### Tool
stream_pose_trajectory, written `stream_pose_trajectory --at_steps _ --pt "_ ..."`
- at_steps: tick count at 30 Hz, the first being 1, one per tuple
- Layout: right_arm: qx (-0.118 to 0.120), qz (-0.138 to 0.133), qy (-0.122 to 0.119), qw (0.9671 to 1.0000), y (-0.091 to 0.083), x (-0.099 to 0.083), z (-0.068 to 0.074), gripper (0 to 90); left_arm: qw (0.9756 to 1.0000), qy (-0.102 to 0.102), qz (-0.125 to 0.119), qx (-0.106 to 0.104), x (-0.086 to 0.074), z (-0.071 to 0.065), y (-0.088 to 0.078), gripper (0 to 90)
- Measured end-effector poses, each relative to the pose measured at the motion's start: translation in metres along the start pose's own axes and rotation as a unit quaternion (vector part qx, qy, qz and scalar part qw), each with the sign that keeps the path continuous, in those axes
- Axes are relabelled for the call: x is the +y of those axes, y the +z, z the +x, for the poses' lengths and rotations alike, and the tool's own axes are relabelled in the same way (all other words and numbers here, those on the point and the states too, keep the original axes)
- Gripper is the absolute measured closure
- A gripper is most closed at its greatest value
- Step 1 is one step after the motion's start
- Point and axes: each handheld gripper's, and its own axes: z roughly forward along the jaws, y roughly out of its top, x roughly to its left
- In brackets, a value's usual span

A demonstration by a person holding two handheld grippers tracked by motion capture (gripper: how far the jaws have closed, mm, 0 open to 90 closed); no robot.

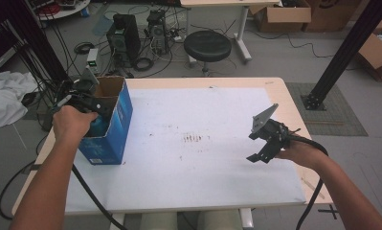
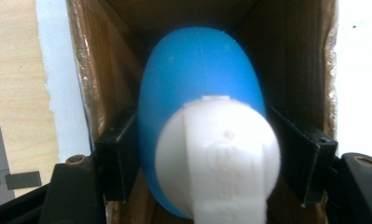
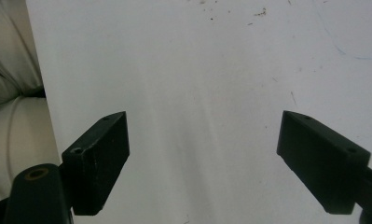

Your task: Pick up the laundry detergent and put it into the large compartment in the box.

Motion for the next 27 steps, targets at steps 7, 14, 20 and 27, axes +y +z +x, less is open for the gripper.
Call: stream_pose_trajectory --at_steps 7,14,20,27 --pt "-0.002 -0.003 0.001 1.0 -0.002 -0.001 0.001 16.5 1.0 0.005 -0.004 0.003 0.002 0.001 -0.01 30.4" --pt "-0.001 -0.006 0.003 1.0 -0.003 -0.002 0.001 16.5 0.9996 0.003 -0.018 0.022 0.005 0.001 -0.022 26.7" --pt "-0.002 -0.007 0.003 1.0 -0.005 -0.003 0.001 16.4 0.9992 0.012 -0.031 0.021 0.01 0.001 -0.04 25.1" --pt "-0.001 -0.007 0.003 1.0 -0.005 -0.003 0.001 16.5 0.9983 0.02 -0.052 0.014 0.014 -0.004 -0.056 22.7"
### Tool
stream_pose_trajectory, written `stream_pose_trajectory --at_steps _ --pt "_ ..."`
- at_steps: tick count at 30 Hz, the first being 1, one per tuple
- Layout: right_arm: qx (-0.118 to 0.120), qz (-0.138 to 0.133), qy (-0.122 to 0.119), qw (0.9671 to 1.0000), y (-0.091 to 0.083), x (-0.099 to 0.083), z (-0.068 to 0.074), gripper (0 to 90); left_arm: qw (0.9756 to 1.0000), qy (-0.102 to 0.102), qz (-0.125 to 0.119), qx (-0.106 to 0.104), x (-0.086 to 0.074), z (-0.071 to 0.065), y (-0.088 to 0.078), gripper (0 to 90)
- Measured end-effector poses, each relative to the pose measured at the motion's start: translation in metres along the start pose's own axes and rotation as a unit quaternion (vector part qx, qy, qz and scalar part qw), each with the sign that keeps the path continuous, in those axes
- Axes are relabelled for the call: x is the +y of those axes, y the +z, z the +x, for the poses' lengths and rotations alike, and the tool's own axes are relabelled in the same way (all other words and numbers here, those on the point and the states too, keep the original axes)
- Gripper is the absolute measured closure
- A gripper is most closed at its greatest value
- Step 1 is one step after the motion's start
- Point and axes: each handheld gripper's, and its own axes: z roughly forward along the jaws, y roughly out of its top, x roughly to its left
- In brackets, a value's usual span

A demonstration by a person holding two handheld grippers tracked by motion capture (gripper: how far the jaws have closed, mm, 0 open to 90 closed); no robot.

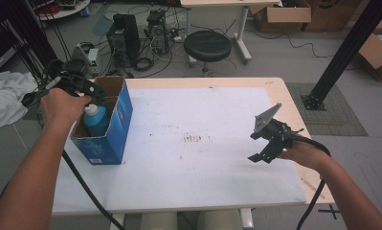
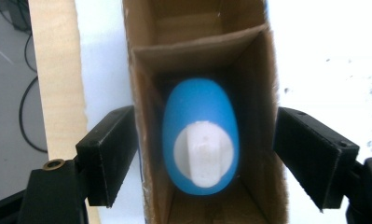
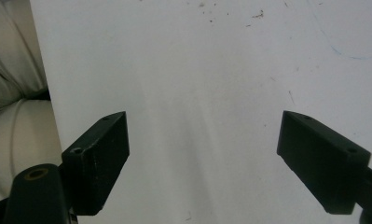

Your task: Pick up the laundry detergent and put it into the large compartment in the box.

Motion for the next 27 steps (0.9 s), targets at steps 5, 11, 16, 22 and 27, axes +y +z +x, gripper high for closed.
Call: stream_pose_trajectory --at_steps 5,11,16,22,27 --pt "-0.001 0.001 0.001 1.0 -0.001 0.001 0.0 16.4 0.9997 0.022 -0.001 -0.005 0.003 -0.011 -0.006 19.8" --pt "-0.001 0.001 -0.001 1.0 -0.002 0.002 0.001 16.5 0.9988 0.048 -0.005 -0.006 0.007 -0.024 -0.01 18.2" --pt "-0.002 0.0 0.0 1.0 -0.003 0.001 0.0 16.4 0.9977 0.066 -0.014 -0.007 0.008 -0.037 -0.013 18.3" --pt "-0.003 0.0 0.001 1.0 -0.005 0.002 0.001 16.5 0.9944 0.102 -0.018 -0.018 0.011 -0.055 -0.018 18.4" --pt "-0.004 0.001 0.002 1.0 -0.007 0.003 0.001 16.5 0.989 0.144 -0.023 -0.027 0.013 -0.073 -0.023 18.4"
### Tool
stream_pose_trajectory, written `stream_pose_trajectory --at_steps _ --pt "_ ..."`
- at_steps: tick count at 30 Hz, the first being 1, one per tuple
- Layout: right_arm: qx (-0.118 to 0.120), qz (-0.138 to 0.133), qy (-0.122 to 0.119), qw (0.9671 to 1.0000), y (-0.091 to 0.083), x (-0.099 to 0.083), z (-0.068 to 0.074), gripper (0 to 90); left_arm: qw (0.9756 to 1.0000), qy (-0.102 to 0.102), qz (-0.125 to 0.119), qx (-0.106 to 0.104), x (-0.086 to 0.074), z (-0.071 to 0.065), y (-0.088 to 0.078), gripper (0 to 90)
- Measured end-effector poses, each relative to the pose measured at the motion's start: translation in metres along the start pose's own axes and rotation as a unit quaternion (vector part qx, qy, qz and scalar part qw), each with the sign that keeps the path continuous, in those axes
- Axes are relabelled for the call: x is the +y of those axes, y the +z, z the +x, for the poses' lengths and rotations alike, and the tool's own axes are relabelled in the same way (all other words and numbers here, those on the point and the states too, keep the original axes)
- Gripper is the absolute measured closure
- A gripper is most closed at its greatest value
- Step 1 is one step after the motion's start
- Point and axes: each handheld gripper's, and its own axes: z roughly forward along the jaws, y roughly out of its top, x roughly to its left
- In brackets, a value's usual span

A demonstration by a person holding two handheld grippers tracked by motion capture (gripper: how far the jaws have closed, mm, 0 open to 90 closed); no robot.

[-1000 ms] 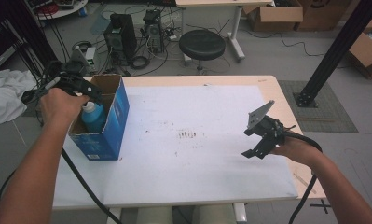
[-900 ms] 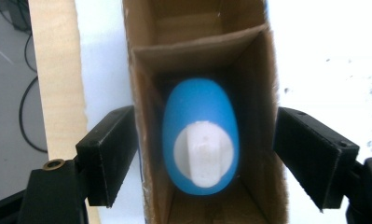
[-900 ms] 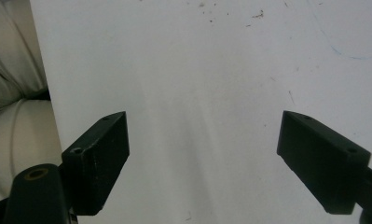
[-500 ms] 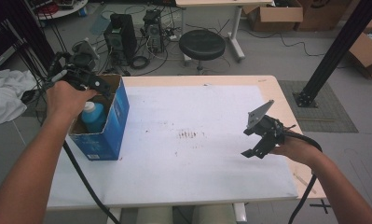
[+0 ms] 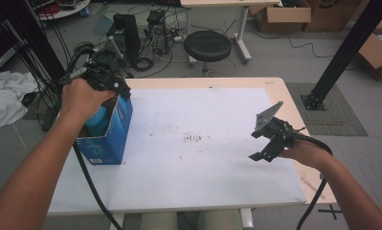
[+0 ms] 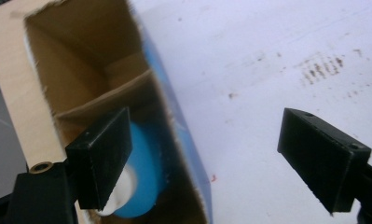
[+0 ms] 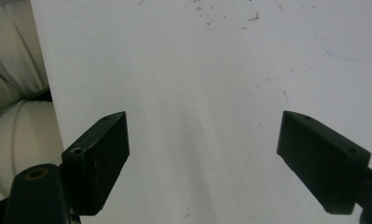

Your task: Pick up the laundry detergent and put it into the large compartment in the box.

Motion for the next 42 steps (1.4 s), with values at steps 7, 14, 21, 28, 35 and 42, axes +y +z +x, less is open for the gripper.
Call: stream_pose_trajectory --at_steps 7,14,21,28,35,42 --pt "-0.002 0.002 0.0 1.0 -0.001 0.002 0.001 16.5 0.9985 0.055 -0.004 -0.006 0.012 -0.031 0.002 18.4" --pt "-0.004 0.005 0.003 1.0 -0.004 0.003 0.001 16.5 0.9945 0.103 -0.006 -0.016 0.022 -0.06 0.011 18.6" --pt "-0.004 0.006 0.004 1.0 -0.006 0.005 0.001 16.5 0.9866 0.161 0.003 -0.027 0.027 -0.087 0.023 18.7" --pt "-0.004 0.011 0.007 0.9999 -0.005 0.008 0.0 16.5 0.9761 0.212 0.014 -0.044 0.029 -0.113 0.035 18.7" --pt "-0.004 0.015 0.005 0.9999 -0.006 0.014 0.0 16.5 0.9661 0.252 0.025 -0.053 0.028 -0.128 0.046 18.7" --pt "-0.004 0.018 0.006 0.9998 -0.006 0.02 0.0 16.6 0.9583 0.278 0.028 -0.061 0.027 -0.133 0.053 18.7"
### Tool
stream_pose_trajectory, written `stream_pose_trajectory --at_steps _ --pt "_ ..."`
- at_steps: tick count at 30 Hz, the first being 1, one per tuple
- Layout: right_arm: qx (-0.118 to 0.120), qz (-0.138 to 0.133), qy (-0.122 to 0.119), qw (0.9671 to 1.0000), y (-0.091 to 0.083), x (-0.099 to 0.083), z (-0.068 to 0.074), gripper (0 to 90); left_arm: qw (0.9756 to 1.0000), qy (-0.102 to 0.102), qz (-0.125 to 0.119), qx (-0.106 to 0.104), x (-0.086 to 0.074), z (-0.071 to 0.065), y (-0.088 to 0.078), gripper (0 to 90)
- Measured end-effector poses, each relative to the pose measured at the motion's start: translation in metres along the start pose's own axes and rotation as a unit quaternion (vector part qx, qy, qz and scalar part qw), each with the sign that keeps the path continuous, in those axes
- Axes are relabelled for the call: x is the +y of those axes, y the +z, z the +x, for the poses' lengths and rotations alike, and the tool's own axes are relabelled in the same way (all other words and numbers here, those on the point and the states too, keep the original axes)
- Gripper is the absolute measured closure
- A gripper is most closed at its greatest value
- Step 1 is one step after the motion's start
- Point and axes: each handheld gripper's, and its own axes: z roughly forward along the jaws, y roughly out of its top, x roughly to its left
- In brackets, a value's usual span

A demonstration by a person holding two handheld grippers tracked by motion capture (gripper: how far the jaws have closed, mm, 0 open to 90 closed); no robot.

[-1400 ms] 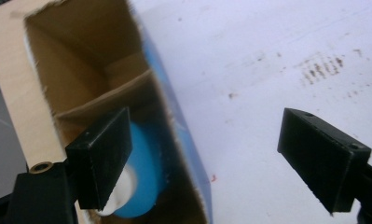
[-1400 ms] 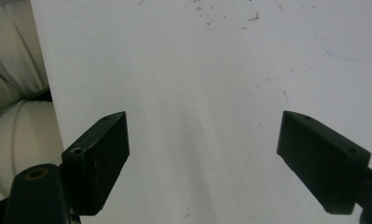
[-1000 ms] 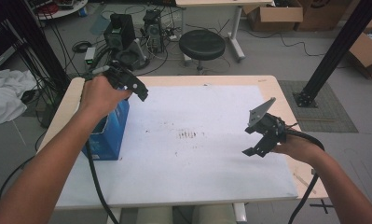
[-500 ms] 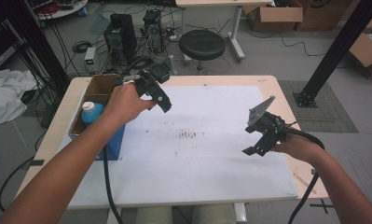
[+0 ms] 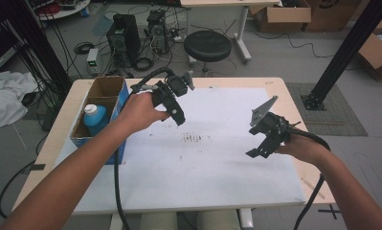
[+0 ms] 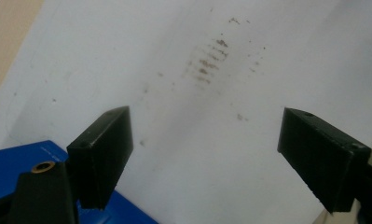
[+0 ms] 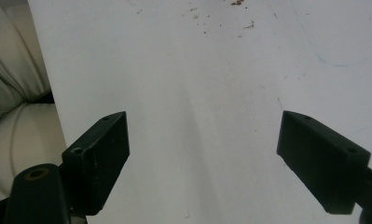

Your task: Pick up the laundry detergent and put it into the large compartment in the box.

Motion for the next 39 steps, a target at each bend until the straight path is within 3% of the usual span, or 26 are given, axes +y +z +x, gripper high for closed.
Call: stream_pose_trajectory --at_steps 12,39 --pt "0.001 0.001 -0.001 1.0 0.0028 0.0049 -0.0013 16.5 0.9999 0.008 0.008 -0.001 -0.0001 0.0004 0.0054 18.9" --pt "0.002 0.001 -0.002 1.0 0.0041 0.0052 -0.0022 16.6 0.9999 0.001 0.011 -0.001 -0.0019 0.0078 0.009 19.3"
